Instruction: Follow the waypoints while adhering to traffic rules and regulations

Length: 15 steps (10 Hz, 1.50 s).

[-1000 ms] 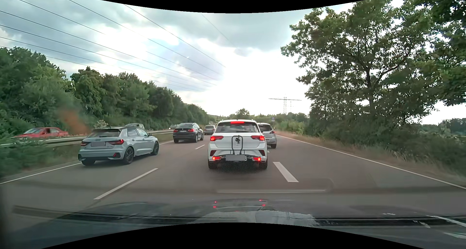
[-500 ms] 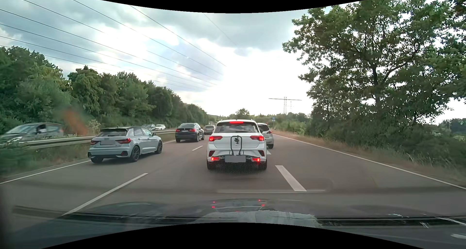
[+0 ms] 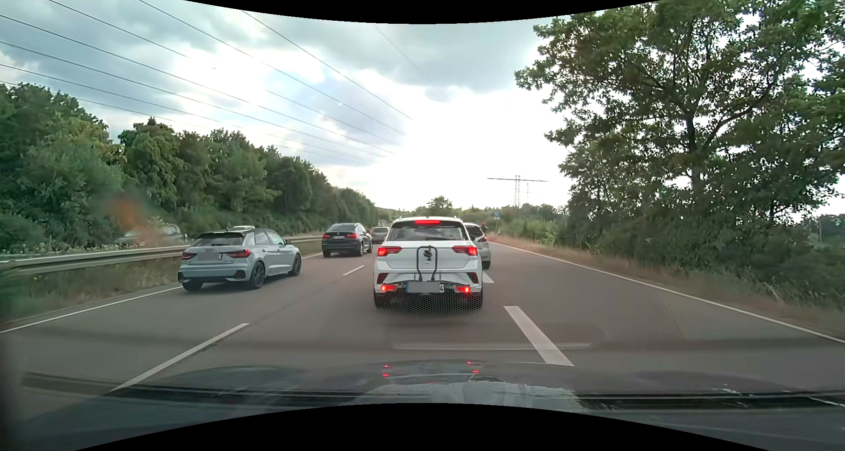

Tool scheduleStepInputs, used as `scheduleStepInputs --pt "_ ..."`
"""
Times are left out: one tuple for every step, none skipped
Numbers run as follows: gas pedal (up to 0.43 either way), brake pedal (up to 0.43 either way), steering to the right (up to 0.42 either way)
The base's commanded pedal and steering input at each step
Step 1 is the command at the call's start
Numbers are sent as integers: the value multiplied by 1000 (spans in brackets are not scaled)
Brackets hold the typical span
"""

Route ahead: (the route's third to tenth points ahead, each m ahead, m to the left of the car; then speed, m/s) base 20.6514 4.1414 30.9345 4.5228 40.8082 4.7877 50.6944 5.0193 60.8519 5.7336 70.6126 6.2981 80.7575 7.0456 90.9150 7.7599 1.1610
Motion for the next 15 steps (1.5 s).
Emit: scheduleStepInputs --pt "0 128 1" --pt "0 116 1" --pt "0 110 1" --pt "0 104 1" --pt "0 110 1" --pt "0 104 1" --pt "0 104 1" --pt "0 104 1" --pt "0 98 1" --pt "0 91 1" --pt "0 91 1" --pt "0 91 0" --pt "0 91 0" --pt "0 91 0" --pt "0 85 -7"
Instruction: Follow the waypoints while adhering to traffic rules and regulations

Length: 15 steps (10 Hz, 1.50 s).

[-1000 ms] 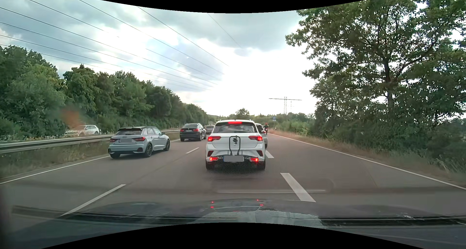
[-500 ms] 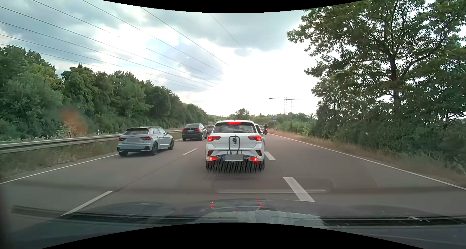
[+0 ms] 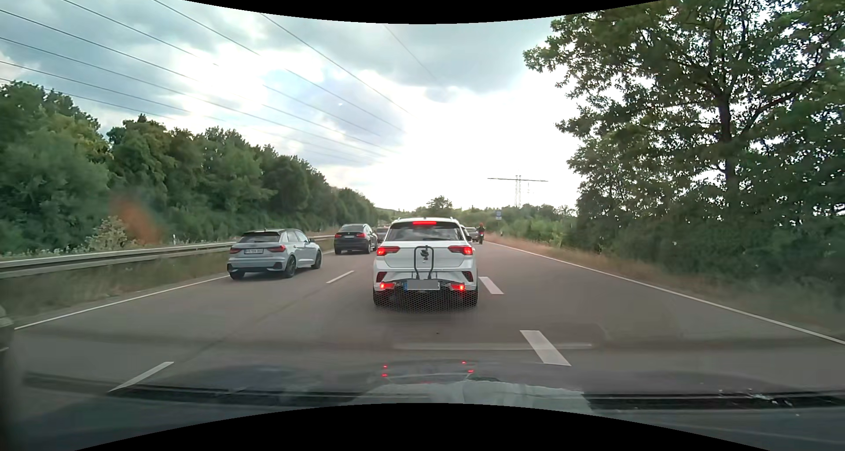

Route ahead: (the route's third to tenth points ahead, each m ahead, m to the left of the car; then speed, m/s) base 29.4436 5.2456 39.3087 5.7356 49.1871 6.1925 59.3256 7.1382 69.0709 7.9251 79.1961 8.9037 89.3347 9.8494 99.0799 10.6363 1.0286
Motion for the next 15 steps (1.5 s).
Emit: scheduleStepInputs --pt "0 85 -15" --pt "0 85 -17" --pt "0 79 -15" --pt "0 67 -14" --pt "0 61 -13" --pt "0 49 -9" --pt "0 12 -2" --pt "0 0 4" --pt "0 0 9" --pt "0 0 13" --pt "0 0 13" --pt "0 0 11" --pt "0 0 8" --pt "0 0 6" --pt "0 0 3"
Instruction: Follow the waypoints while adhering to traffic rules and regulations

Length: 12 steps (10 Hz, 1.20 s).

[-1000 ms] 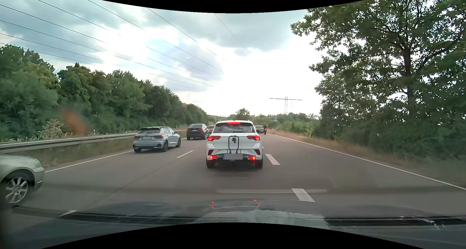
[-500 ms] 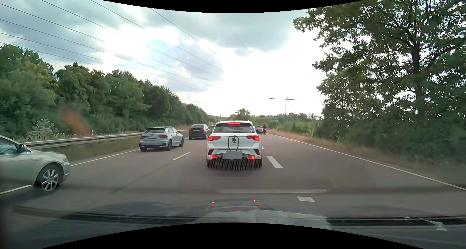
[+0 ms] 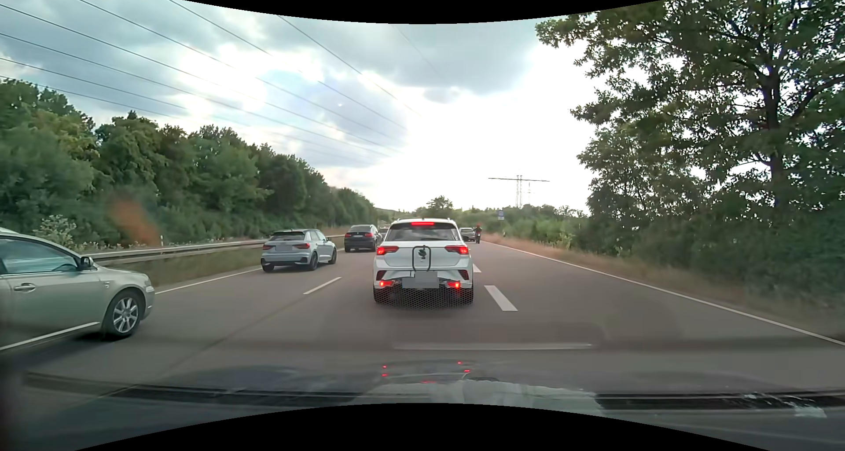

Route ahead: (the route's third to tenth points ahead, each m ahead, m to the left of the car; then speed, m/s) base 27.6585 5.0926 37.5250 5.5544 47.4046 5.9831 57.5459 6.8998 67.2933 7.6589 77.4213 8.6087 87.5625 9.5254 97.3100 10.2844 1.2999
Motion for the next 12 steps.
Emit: scheduleStepInputs --pt "0 0 0" --pt "0 0 -4" --pt "0 0 -11" --pt "0 0 -13" --pt "0 0 -12" --pt "0 0 -13" --pt "0 0 -18" --pt "0 0 -19" --pt "0 0 -16" --pt "0 6 -12" --pt "0 37 -12" --pt "0 73 -12"
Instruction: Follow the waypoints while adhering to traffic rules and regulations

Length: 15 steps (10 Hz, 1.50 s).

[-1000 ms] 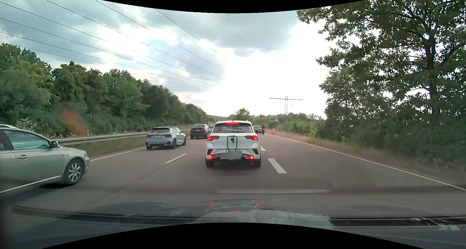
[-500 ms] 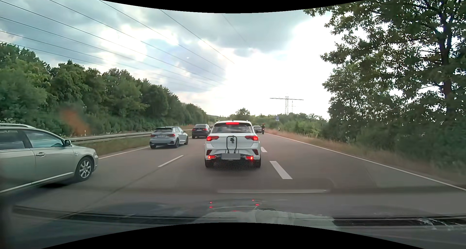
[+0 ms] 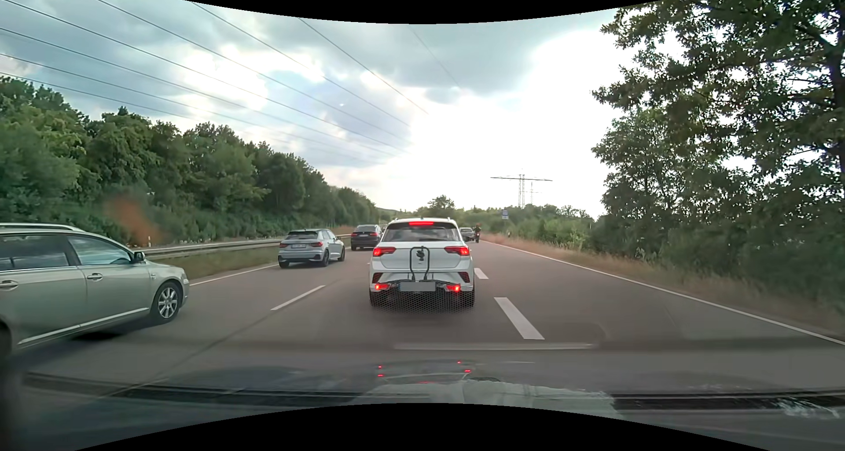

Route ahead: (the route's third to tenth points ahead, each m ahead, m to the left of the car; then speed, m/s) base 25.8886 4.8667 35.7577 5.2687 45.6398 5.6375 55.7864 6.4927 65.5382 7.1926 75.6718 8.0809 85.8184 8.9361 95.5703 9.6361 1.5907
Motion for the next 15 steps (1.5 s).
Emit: scheduleStepInputs --pt "0 98 -11" --pt "0 110 -11" --pt "0 134 -5" --pt "0 146 0" --pt "0 152 1" --pt "0 152 -2" --pt "0 159 -3" --pt "0 159 -4" --pt "0 159 -5" --pt "0 159 -5" --pt "0 159 -5" --pt "0 159 -6" --pt "0 159 -6" --pt "0 146 -6" --pt "0 128 -6"
